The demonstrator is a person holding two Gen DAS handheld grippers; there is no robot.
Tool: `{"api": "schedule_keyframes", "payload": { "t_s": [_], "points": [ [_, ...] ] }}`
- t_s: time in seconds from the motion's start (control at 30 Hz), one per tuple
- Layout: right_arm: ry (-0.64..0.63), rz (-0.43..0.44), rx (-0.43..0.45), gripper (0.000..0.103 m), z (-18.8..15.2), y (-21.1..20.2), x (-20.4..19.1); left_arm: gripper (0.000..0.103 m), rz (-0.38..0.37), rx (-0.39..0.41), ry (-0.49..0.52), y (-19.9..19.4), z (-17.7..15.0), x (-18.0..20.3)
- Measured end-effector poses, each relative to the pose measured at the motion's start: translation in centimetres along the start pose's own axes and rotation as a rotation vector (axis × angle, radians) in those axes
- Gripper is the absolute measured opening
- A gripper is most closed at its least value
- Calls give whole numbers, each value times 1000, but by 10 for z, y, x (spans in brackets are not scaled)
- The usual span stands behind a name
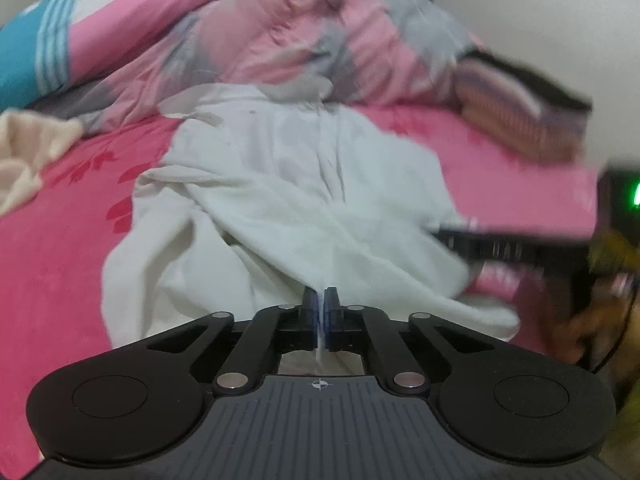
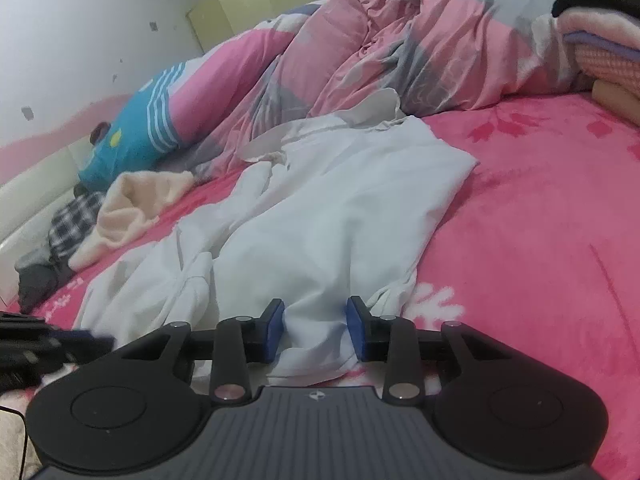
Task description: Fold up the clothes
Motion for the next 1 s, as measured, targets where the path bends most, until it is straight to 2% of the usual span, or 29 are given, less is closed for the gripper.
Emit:
{"api": "schedule_keyframes", "payload": {
  "t_s": [0.1,0.17,0.33,0.47,0.57,0.73,0.83,0.93,1.0],
  "points": [
    [7,8,8,35,-1,0,1,0,-23,38,-122,-20,14,-21],
    [12,14,13,35,-1,0,2,0,-28,93,-197,-37,30,-43],
    [15,13,18,35,-1,0,2,0,34,220,-330,-76,68,-110],
    [8,0,22,35,-2,1,1,0,162,289,-369,-96,93,-173],
    [6,-4,22,35,-2,2,1,0,305,318,-356,-99,113,-219],
    [-1,-14,22,35,-2,3,0,0,534,310,-336,-80,135,-297],
    [-10,-22,24,35,-2,3,0,0,660,282,-312,-64,135,-335],
    [-14,-25,26,35,-2,4,1,2,710,201,-364,-41,121,-368],
    [-13,-24,27,35,-2,4,1,4,707,136,-456,-30,103,-388]
  ]
}}
Point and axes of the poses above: each gripper's, at about its wrist camera, not at the fingertips, and y roughly the way its jaws point, x to its right, z to its top, the point moved 10 cm from there along y, roughly the way its jaws point, and after that the axes turned 8 degrees about -x, right-handed, at the moved point
